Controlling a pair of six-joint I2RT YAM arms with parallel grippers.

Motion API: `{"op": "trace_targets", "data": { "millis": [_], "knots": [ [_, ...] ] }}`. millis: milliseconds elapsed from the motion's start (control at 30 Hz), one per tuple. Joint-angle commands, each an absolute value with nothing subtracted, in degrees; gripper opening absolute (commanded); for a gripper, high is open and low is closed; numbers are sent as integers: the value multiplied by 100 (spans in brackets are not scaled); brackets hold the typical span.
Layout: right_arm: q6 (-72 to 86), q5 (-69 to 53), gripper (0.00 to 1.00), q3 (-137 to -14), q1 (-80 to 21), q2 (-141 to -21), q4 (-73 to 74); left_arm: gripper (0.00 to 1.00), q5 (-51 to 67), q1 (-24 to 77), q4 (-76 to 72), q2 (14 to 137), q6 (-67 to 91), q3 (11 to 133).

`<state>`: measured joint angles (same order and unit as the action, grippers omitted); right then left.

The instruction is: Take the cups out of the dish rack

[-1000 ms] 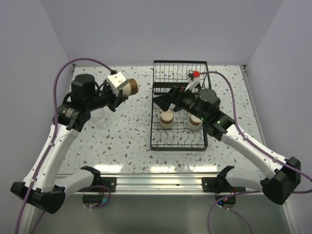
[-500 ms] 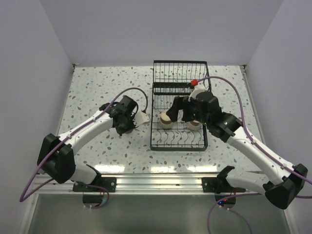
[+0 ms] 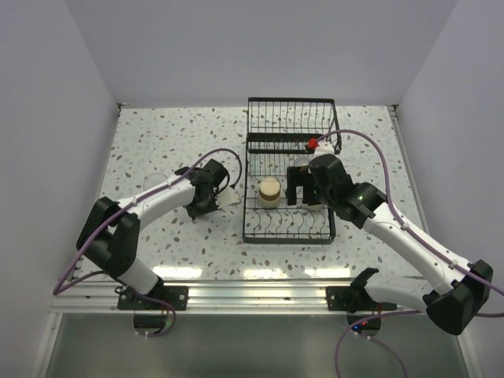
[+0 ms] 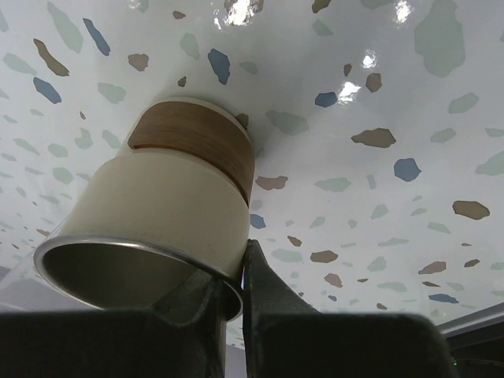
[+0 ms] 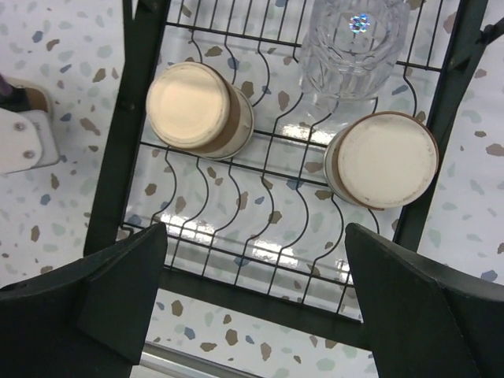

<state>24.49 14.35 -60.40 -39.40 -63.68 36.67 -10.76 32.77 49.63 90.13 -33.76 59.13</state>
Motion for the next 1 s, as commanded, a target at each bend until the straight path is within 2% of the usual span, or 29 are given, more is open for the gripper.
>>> {"op": "trace_targets", "data": {
  "millis": [0, 67, 100, 167, 200, 300, 500, 967],
  "knots": [
    [2408, 1924, 98, -5933, -3859, -6390, 3709, 9, -1082, 3278, 4764, 8930, -3542, 6012],
    [2417, 2178, 98, -5889, -3815, -6407, 3665, 26, -1011, 3287, 4816, 8877, -3542, 6073],
    [2382, 2249, 98, -5871, -3797, -6433, 3622, 40, -967, 3278, 4816, 8799, -3542, 6082],
    [2321, 2355, 98, -5836, -3744, -6495, 3560, 47, -932, 3287, 4869, 8710, -3533, 6143],
    [2312, 2382, 98, -5819, -3692, -6573, 3516, 56, -923, 3287, 4887, 8597, -3516, 6178],
    [2259, 2426, 98, -5670, -3534, -6636, 3245, 69, -844, 3278, 5009, 8325, -3428, 6398],
    [2153, 2470, 98, -5327, -3261, -6846, 2629, 80, -528, 3278, 5230, 7648, -3085, 6882],
    [2066, 2382, 97, -4729, -2944, -7382, 1626, 83, -141, 3278, 5063, 6943, -2619, 6926]
  ]
}}
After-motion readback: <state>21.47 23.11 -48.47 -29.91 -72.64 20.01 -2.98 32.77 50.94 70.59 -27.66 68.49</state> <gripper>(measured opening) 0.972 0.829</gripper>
